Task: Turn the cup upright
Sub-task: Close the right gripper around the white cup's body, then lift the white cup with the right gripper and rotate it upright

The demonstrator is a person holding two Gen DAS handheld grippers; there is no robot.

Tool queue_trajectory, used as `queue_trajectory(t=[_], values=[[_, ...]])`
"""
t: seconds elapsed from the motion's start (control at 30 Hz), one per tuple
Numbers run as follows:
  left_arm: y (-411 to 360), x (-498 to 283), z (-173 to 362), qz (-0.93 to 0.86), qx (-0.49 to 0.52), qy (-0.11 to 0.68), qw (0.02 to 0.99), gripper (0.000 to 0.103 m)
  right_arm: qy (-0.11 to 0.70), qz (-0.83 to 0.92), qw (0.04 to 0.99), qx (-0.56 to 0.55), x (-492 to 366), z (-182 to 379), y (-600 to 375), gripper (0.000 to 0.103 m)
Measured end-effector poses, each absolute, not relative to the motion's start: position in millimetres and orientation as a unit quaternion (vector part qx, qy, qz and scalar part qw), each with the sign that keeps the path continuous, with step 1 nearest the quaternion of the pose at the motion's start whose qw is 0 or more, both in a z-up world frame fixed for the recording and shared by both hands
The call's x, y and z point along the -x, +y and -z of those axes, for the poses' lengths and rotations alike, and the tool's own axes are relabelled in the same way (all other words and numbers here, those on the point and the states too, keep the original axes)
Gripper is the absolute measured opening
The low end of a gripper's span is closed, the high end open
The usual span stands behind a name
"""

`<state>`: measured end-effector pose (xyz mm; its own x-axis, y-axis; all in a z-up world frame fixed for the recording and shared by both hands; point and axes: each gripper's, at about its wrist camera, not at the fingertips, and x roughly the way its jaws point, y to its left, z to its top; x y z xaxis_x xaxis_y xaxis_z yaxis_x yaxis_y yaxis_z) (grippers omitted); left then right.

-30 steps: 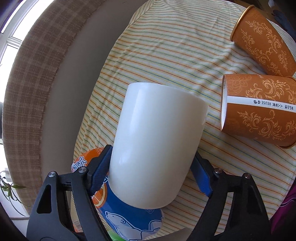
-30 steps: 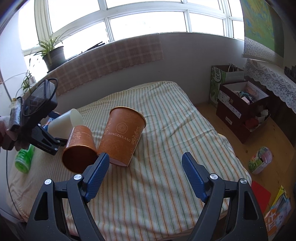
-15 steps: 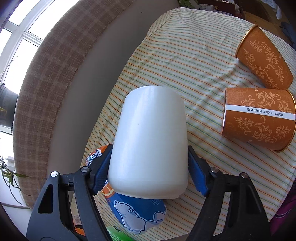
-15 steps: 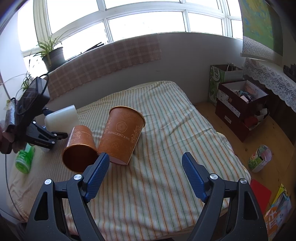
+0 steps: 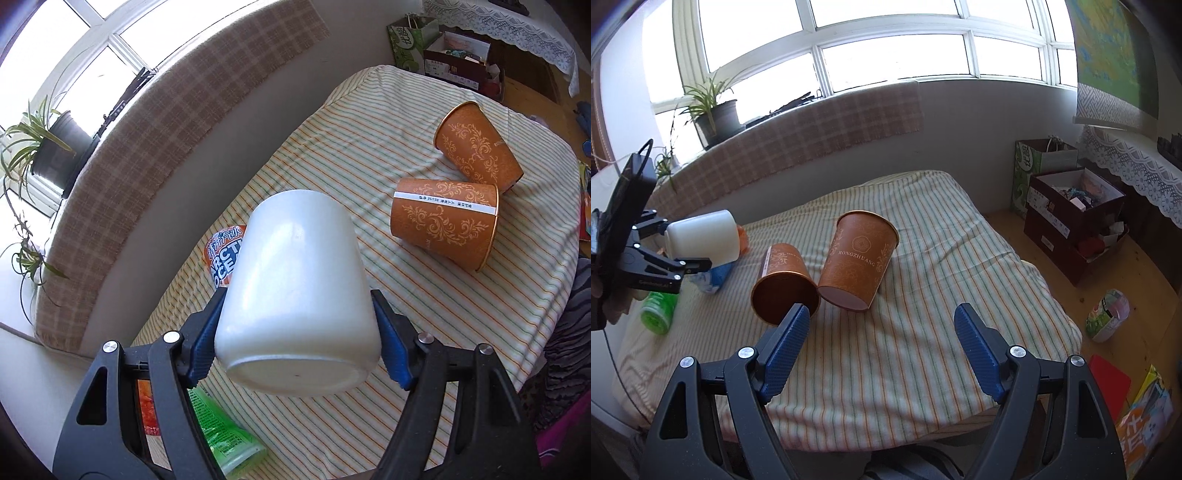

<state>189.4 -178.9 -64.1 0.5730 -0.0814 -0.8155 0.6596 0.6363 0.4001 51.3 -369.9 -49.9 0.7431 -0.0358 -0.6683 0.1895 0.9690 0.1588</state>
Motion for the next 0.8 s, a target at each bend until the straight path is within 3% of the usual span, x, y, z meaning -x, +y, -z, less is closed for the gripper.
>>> queue_trajectory(t=[0.27, 0.8], values=[[-153, -149, 70, 0.18, -0.31, 0.38, 0.852, 0.076, 0.343, 0.034, 0.933, -0.103, -28, 40, -355, 0.08], [-153, -120, 126, 0.12, -0.179, 0.438, 0.873, 0.076, 0.31, 0.013, 0.945, -0.104, 26, 18, -353, 0.08]])
